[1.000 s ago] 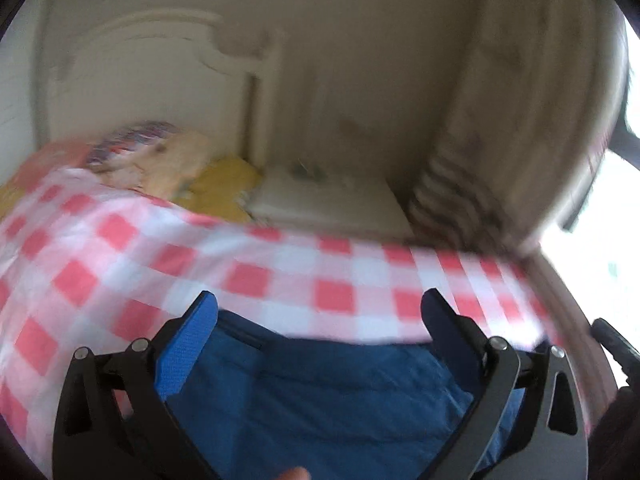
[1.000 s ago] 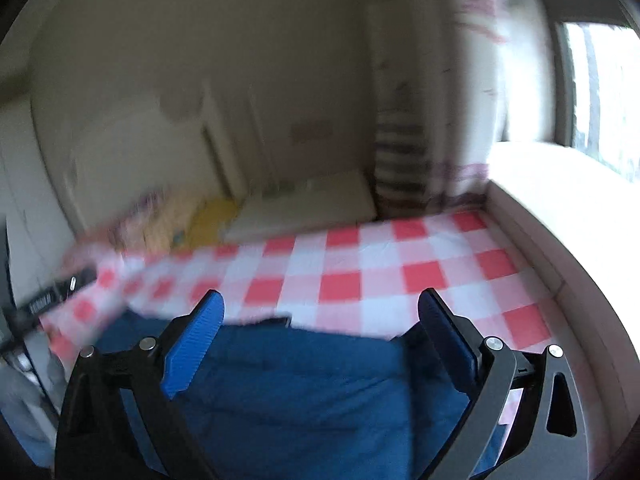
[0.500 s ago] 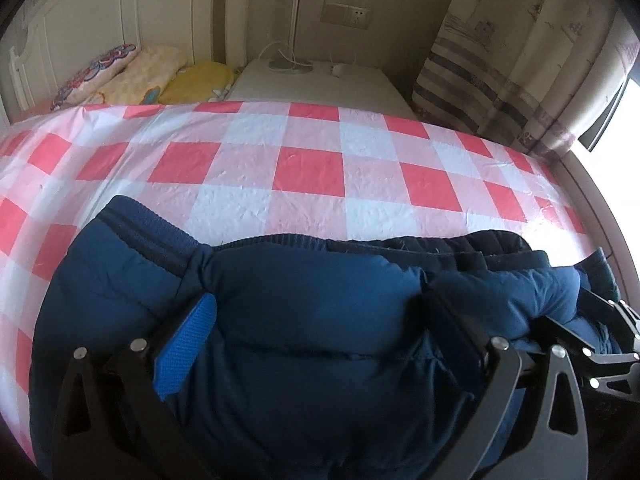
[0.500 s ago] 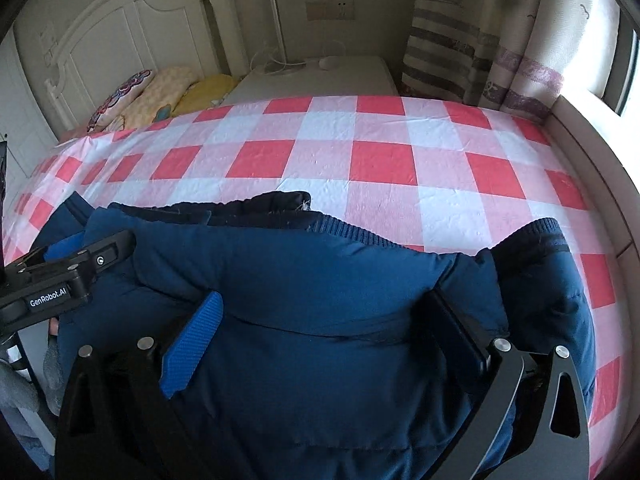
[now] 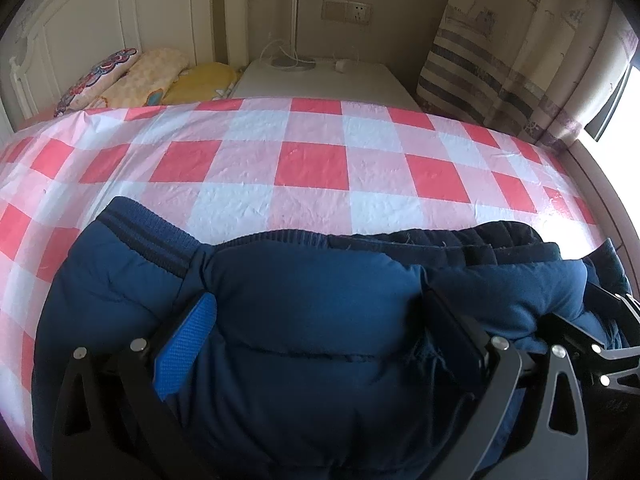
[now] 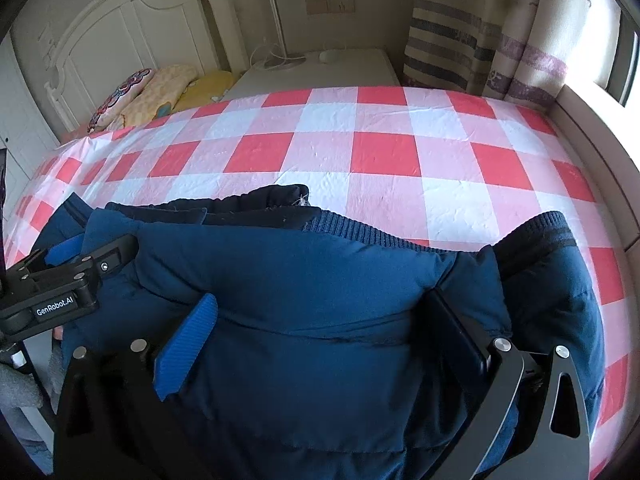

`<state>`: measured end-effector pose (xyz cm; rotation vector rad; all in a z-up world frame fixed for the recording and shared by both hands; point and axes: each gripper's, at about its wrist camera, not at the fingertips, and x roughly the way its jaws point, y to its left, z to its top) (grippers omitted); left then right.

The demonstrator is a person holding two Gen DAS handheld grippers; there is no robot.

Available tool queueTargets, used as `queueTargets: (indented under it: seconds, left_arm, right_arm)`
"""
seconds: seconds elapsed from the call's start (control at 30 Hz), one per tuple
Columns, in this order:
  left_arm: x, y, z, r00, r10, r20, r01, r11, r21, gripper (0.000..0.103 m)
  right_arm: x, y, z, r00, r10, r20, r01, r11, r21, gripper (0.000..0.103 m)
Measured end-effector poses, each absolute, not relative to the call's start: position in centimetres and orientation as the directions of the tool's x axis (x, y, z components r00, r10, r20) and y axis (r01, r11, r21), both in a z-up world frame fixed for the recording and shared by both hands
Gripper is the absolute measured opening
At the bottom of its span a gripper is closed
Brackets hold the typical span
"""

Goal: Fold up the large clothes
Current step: 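Press the folded jacket flat with both open grippers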

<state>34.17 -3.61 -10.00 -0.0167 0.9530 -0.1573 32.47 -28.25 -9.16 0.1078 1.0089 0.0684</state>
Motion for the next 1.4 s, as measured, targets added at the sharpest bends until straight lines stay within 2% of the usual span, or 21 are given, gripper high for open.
queueTargets:
  seconds: [0.17, 0.33, 0.47, 0.53, 0.63, 0.73, 1.1, 1.27, 1.33, 1.4]
  left_arm:
    - [34.3, -3.8, -10.1, 0.562, -0.133, -0.816, 0.127, 0.989, -0.073, 0.101]
    - [34.7, -3.5, -9.0, 0.481, -0.134, -0.866, 0.217, 0.976, -0.03, 0.1]
    - [33.0, 0.8, -5.3, 0.603, -0.153, -0.783, 0.197, 0.98, -0.039, 0.1]
    - [33.1, 2.5, -5.2, 0.619, -0.128, -0.775, 0.174, 0.984, -0.024, 0.1]
    - [34.1, 4.4, -8.0, 0.558, -0.09, -0.825, 0.132, 0.991, -0.019, 0.1]
    - [34.5, 5.4, -9.4, 0.528, -0.133, -0.839, 0.107, 0.99, -0.09, 0.101]
    - [34.4, 6.6, -9.8, 0.541, -0.166, -0.824, 0.064, 0.986, -0.156, 0.101]
    - [34.5, 6.4, -9.4, 0.519, -0.143, -0.843, 0.059, 0.99, -0.131, 0.101]
    - [34.0, 5.9, -8.4, 0.52, -0.052, -0.853, 0.046, 0.998, -0.033, 0.1]
    - [32.9, 5.4, -6.8, 0.565, -0.047, -0.824, 0.072, 0.997, -0.007, 0.1]
  right_arm:
    - [32.5, -28.0, -9.2, 0.523, 0.091, -0.847, -0.008, 0.995, 0.102, 0.099]
    - [32.4, -28.7, -7.8, 0.451, 0.125, -0.884, -0.036, 0.992, 0.122, 0.098]
    - [29.5, -32.1, -3.7, 0.6, 0.162, -0.783, -0.009, 0.981, 0.196, 0.098]
    - [29.4, -33.4, -4.1, 0.596, 0.122, -0.793, 0.033, 0.984, 0.176, 0.098]
    - [29.8, -35.2, -7.4, 0.544, 0.046, -0.838, 0.096, 0.988, 0.117, 0.098]
    - [29.6, -36.3, -9.2, 0.554, 0.092, -0.827, 0.111, 0.977, 0.183, 0.099]
    - [29.0, -36.4, -9.3, 0.579, 0.106, -0.808, 0.113, 0.971, 0.209, 0.099]
    - [29.6, -35.6, -8.1, 0.516, 0.037, -0.856, 0.139, 0.982, 0.127, 0.098]
    - [28.6, -35.1, -6.2, 0.551, 0.0, -0.834, 0.167, 0.98, 0.11, 0.098]
    - [27.5, -33.5, -3.9, 0.61, 0.046, -0.791, 0.106, 0.985, 0.139, 0.098]
